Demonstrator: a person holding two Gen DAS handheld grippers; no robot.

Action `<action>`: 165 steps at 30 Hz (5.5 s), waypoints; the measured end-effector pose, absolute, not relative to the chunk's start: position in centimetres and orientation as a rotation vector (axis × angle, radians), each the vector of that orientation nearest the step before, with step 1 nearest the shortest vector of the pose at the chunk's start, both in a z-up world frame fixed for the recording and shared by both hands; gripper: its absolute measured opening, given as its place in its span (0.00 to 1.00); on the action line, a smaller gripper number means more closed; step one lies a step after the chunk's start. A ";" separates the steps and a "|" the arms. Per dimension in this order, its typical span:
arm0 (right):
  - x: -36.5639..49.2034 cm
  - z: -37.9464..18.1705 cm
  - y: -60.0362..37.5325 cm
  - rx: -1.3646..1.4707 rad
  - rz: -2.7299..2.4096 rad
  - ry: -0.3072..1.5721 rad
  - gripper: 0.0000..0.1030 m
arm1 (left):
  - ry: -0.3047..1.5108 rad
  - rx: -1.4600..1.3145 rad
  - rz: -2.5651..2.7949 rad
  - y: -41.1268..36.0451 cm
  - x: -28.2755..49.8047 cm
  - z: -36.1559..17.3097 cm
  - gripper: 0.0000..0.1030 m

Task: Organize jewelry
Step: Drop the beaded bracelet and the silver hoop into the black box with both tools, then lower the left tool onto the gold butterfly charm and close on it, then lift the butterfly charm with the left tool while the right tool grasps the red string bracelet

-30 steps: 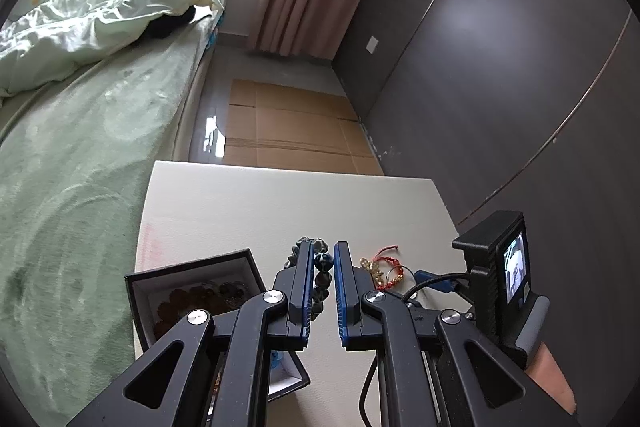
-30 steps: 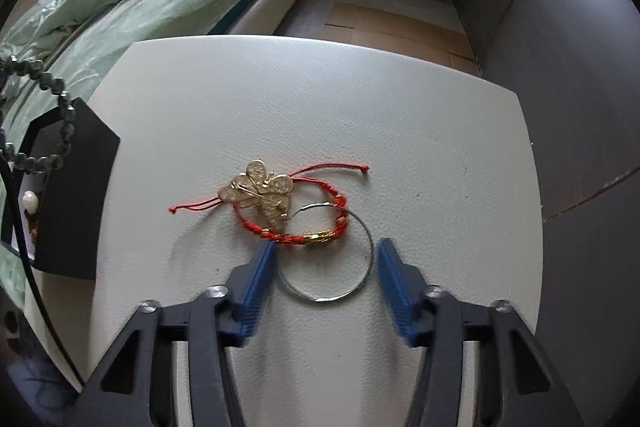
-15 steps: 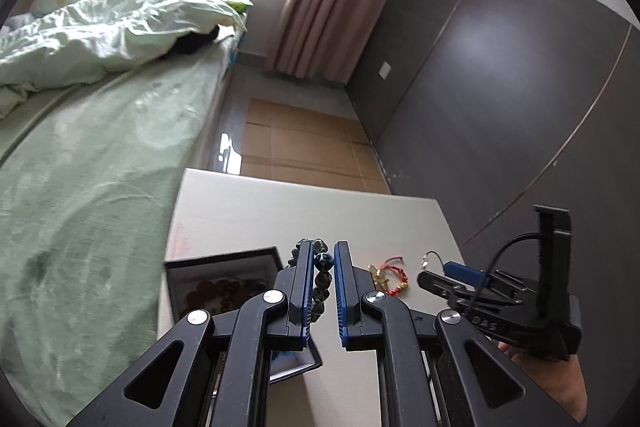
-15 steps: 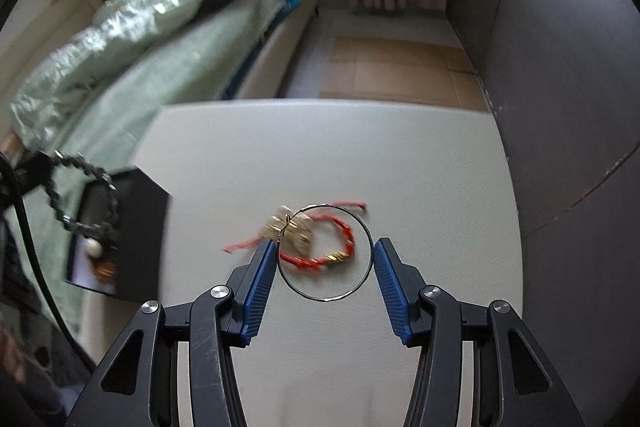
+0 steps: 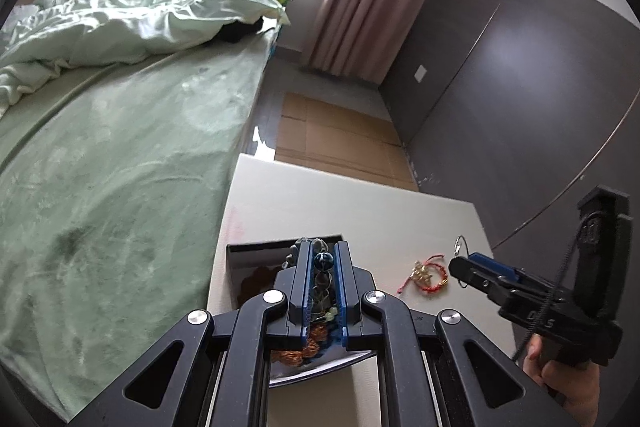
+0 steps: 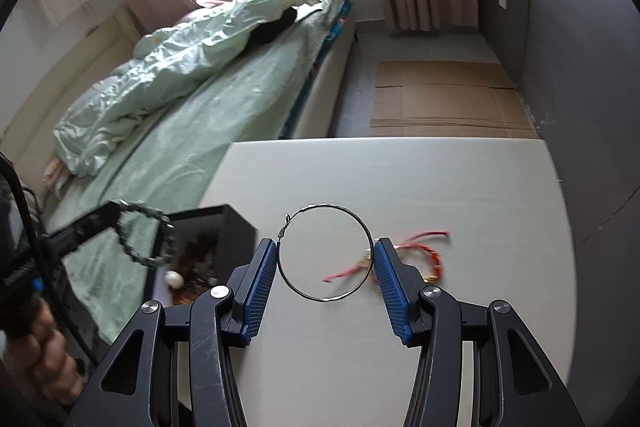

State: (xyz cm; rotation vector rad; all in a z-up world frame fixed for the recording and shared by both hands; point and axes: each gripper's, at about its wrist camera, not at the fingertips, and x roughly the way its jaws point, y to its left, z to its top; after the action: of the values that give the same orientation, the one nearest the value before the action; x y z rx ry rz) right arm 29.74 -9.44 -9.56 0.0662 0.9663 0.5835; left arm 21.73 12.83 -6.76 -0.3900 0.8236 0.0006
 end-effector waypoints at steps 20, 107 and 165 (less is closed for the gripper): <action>28.4 -9.5 -4.0 0.136 0.751 0.967 0.49 | 0.819 -0.500 0.139 17.7 21.2 -7.8 0.52; 31.6 -12.0 -26.7 0.640 0.158 1.024 1.00 | 1.136 -0.120 -0.202 -2.7 33.3 -14.5 0.65; 34.9 -17.6 -14.3 0.164 0.142 1.189 0.43 | 0.986 -0.259 -0.090 5.2 30.8 -10.2 0.34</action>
State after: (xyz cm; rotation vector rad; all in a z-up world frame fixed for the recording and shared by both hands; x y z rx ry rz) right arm 34.94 -14.34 -17.63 0.1643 1.1894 0.1417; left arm 30.83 5.23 -10.22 -0.2586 0.9864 -0.0902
